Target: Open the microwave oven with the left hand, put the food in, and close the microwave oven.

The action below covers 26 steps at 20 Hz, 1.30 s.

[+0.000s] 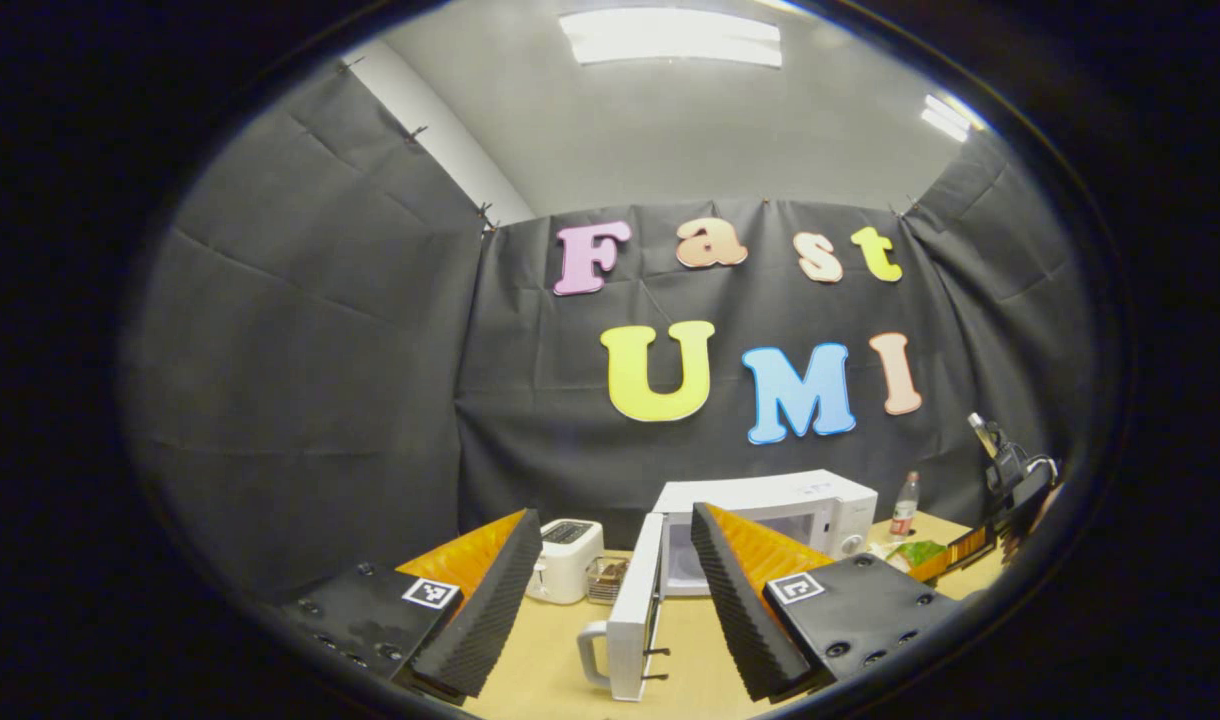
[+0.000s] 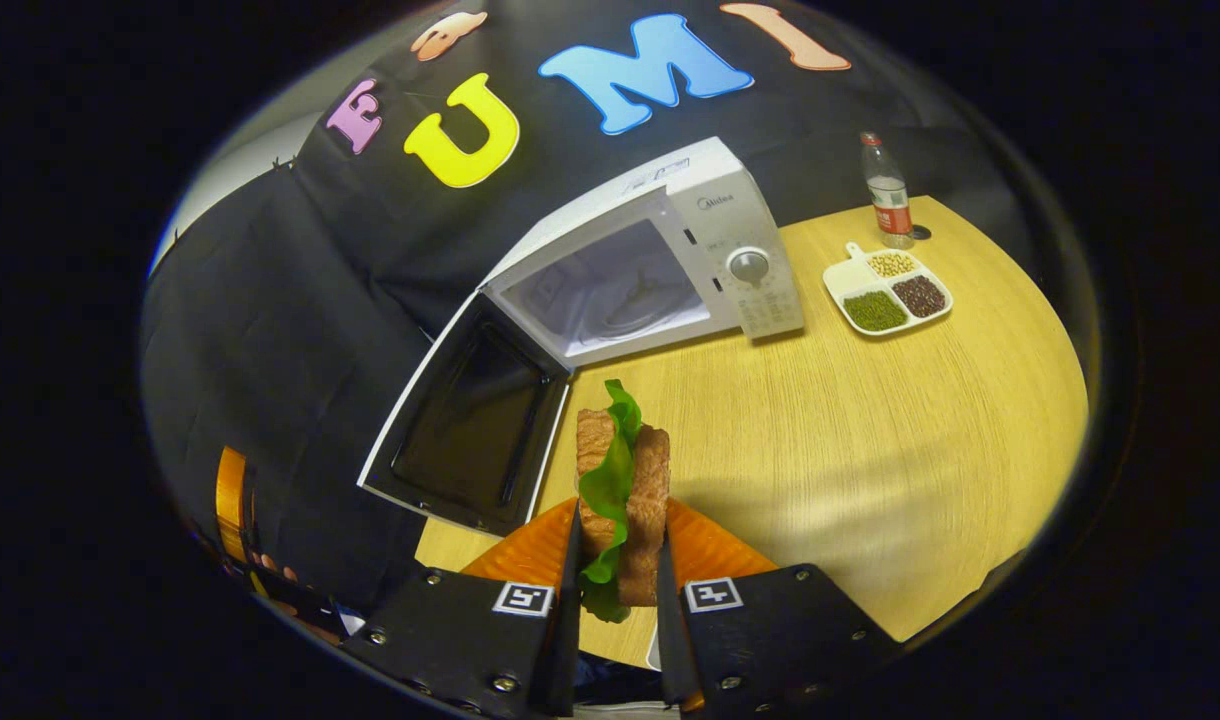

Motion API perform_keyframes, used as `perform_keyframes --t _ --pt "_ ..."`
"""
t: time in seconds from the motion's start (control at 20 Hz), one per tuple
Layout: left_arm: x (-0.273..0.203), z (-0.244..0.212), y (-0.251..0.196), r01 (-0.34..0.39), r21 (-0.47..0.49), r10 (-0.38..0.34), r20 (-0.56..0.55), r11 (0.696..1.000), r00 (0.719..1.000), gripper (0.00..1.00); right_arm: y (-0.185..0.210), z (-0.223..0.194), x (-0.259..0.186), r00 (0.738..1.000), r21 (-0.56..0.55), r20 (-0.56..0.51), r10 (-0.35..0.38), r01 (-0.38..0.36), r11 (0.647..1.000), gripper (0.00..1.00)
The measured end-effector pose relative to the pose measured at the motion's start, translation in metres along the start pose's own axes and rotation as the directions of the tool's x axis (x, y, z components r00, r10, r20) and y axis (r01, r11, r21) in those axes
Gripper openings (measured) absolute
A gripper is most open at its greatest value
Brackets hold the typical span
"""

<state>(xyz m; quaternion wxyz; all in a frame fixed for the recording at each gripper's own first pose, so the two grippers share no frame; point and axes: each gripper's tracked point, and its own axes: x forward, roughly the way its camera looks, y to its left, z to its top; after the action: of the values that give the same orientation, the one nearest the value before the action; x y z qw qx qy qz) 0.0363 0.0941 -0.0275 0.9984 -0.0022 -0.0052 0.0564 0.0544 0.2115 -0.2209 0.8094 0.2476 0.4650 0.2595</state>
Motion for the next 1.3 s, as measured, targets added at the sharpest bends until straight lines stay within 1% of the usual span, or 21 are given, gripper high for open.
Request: perform_keyframes --t 0.05,0.2,0.25,0.35,0.65,0.8,0.9,0.95,1.05,1.1,1.15,1.2,1.25,1.3 --pt "0.006 -0.001 0.006 0.002 -0.01 -0.002 0.001 1.0 1.0 0.94 0.006 0.007 0.007 1.0 0.007 0.016 0.001 -0.002 1.0 0.34" --pt "0.017 -0.007 0.023 -0.003 -0.024 0.003 0.001 1.0 1.0 0.98 0.024 0.025 0.031 0.998 0.022 0.06 0.005 -0.007 1.0 0.34" --pt "0.019 -0.009 0.032 -0.008 -0.025 0.008 -0.003 1.0 1.0 0.94 0.028 0.031 0.04 0.997 0.023 0.072 0.005 -0.007 1.0 0.34" --pt "0.025 -0.017 0.045 -0.019 -0.026 0.019 -0.014 0.999 1.0 0.98 0.035 0.04 0.058 0.996 0.026 0.089 0.0 -0.002 1.0 0.34" --pt "0.038 -0.038 0.09 -0.058 -0.016 0.057 -0.061 0.998 0.997 0.98 0.047 0.073 0.109 0.985 0.055 0.17 -0.018 0.008 0.998 0.33" --pt "0.045 -0.046 0.104 -0.061 -0.015 0.059 -0.077 0.998 0.995 0.98 0.046 0.09 0.135 0.975 0.079 0.218 -0.033 0.016 0.997 0.33" --pt "0.05 -0.052 0.114 -0.061 -0.012 0.059 -0.086 0.998 0.995 0.94 0.046 0.1 0.153 0.969 0.096 0.243 -0.037 0.014 0.995 0.33" --pt "0.056 -0.053 0.119 -0.063 -0.008 0.062 -0.09 0.998 0.994 0.96 0.045 0.105 0.163 0.968 0.101 0.249 -0.039 0.015 0.995 0.33" --pt "0.065 -0.058 0.127 -0.062 -0.006 0.061 -0.1 0.998 0.993 0.94 0.041 0.116 0.183 0.962 0.104 0.267 -0.054 0.027 0.994 0.33" --pt "0.068 -0.061 0.13 -0.06 -0.004 0.059 -0.103 0.998 0.993 0.99 0.037 0.121 0.192 0.958 0.108 0.279 -0.063 0.034 0.994 0.33" --pt "0.072 -0.063 0.134 -0.06 0.002 0.059 -0.11 0.998 0.992 0.98 0.036 0.126 0.201 0.954 0.116 0.291 -0.069 0.037 0.993 0.33" --pt "0.076 -0.066 0.138 -0.06 0.01 0.061 -0.116 0.998 0.991 0.94 0.033 0.131 0.212 0.951 0.127 0.301 -0.073 0.036 0.991 0.33" --pt "0.077 -0.069 0.145 -0.061 0.017 0.063 -0.122 0.998 0.991 0.94 0.031 0.137 0.22 0.947 0.139 0.312 -0.08 0.037 0.99 0.33" --pt "0.077 -0.073 0.15 -0.062 0.024 0.064 -0.127 0.998 0.99 0.96 0.029 0.143 0.229 0.943 0.148 0.321 -0.086 0.04 0.988 0.33"
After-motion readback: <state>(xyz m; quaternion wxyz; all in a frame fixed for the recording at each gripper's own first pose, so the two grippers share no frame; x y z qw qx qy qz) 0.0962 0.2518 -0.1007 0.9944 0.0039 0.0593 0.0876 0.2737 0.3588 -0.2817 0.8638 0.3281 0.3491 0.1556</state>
